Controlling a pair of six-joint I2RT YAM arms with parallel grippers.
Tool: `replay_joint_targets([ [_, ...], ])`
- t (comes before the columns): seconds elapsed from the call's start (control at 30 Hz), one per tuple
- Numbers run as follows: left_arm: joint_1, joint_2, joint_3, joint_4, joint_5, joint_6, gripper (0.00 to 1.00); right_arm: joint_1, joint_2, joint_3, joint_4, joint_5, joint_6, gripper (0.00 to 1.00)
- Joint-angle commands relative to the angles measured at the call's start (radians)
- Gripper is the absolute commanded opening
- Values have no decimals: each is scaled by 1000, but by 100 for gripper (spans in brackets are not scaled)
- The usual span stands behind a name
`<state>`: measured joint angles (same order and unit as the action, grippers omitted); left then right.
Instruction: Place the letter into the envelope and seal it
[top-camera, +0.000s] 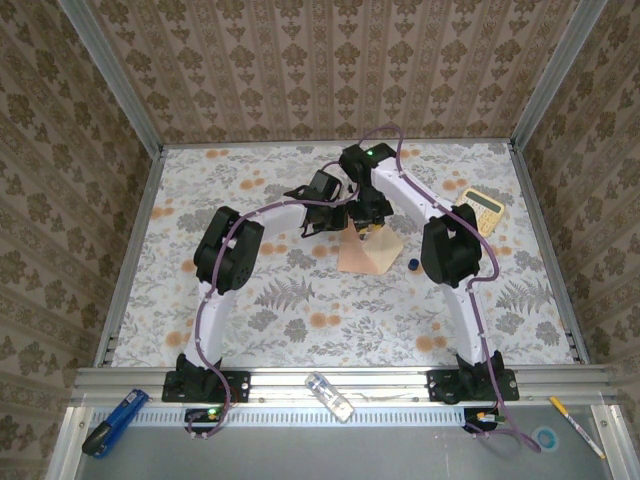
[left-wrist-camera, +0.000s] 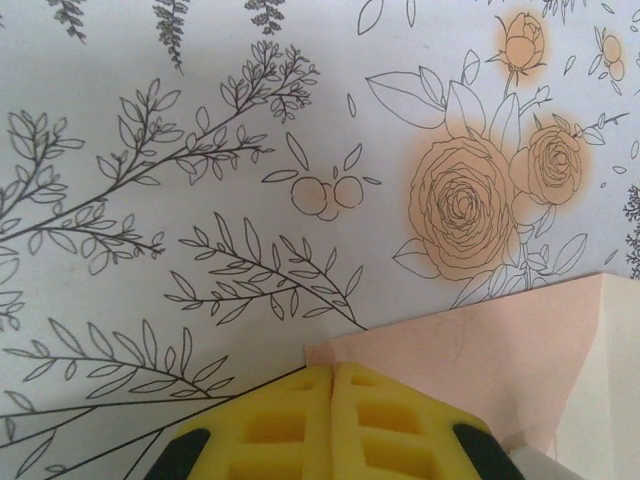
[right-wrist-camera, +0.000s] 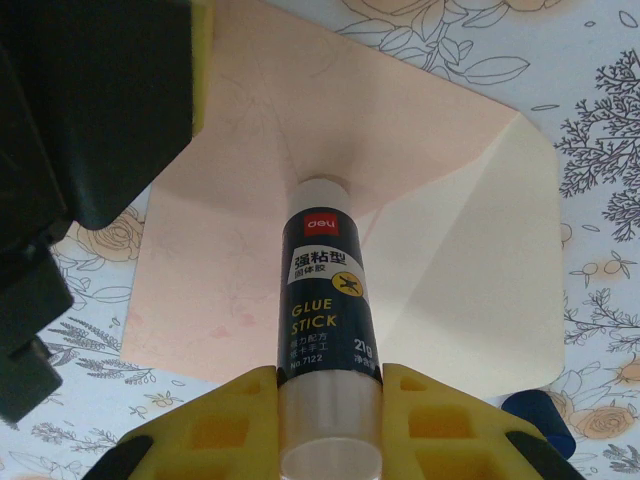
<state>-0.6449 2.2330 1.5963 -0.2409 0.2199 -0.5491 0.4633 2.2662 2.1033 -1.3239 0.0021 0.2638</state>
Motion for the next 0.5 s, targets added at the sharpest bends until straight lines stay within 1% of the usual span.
replay_joint_targets([
  [0.0,-12,34,-35,-52,-11,-36,0,9,-21,-66,-5,-34,-2,9],
  [0.47,-10,28,-52,-40,-6,-80,0,37,-196,-258,48,-103,23,10],
])
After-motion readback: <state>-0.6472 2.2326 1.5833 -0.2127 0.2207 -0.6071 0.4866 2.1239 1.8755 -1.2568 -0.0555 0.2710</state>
